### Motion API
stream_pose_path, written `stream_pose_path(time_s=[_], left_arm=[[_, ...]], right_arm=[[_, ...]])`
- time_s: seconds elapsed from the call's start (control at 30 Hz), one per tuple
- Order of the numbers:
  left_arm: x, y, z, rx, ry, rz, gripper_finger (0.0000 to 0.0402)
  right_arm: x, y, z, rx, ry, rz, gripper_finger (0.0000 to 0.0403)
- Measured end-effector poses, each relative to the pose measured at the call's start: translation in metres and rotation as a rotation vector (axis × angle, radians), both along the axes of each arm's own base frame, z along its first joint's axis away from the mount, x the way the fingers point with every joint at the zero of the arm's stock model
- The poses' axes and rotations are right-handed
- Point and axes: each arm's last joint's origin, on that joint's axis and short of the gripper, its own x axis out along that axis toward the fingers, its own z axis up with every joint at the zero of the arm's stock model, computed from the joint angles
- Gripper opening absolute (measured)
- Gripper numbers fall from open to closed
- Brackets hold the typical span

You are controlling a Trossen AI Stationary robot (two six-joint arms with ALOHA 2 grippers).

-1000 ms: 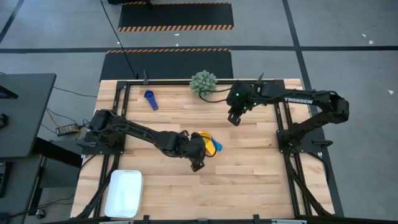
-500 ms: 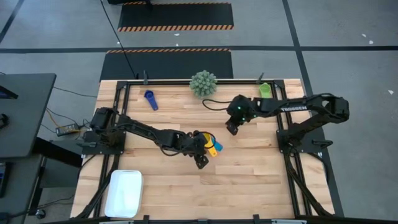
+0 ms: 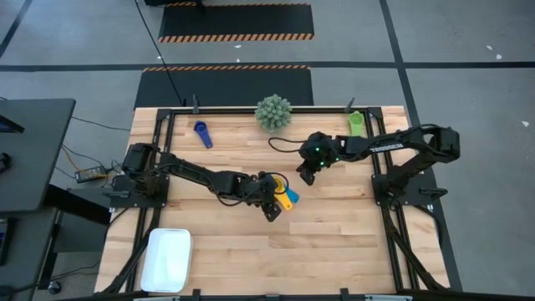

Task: Nest measuring cups in basket
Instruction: Stack the yellow measuring cup on top of the light blue measuring cup

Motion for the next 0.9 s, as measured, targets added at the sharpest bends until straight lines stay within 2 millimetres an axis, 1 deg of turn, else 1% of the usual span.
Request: stream_pose_path(time_s=[0.17, 0.27, 0.37, 0.5, 0.67, 0.9], left_arm=[[0.0, -0.001, -0.001, -0.01, 0.001, 0.009, 0.0], [0.002, -0.002, -0.008, -0.032, 0.013, 0.012, 0.0], [0.008, -0.004, -0.017, -0.081, -0.006, 0.002, 0.0], [0.013, -0.006, -0.025, -0.112, -0.025, 0.0, 0.0], [0.014, -0.004, -0.026, -0.112, -0.021, 0.002, 0.0], [0.017, 0.0, -0.024, -0.112, -0.053, 0.015, 0.0]], right_arm=[[0.011, 0.004, -0.017, 0.056, 0.009, -0.009, 0.0001], [0.016, 0.008, -0.026, 0.096, 0.017, 0.007, 0.0001], [0.02, 0.011, -0.031, 0.114, 0.014, 0.033, 0.0001], [0.028, 0.015, -0.028, 0.185, -0.005, 0.095, 0.0001], [0.038, 0.024, -0.027, 0.212, -0.017, 0.156, 0.0001], [0.04, 0.038, -0.026, 0.222, -0.021, 0.199, 0.0001]])
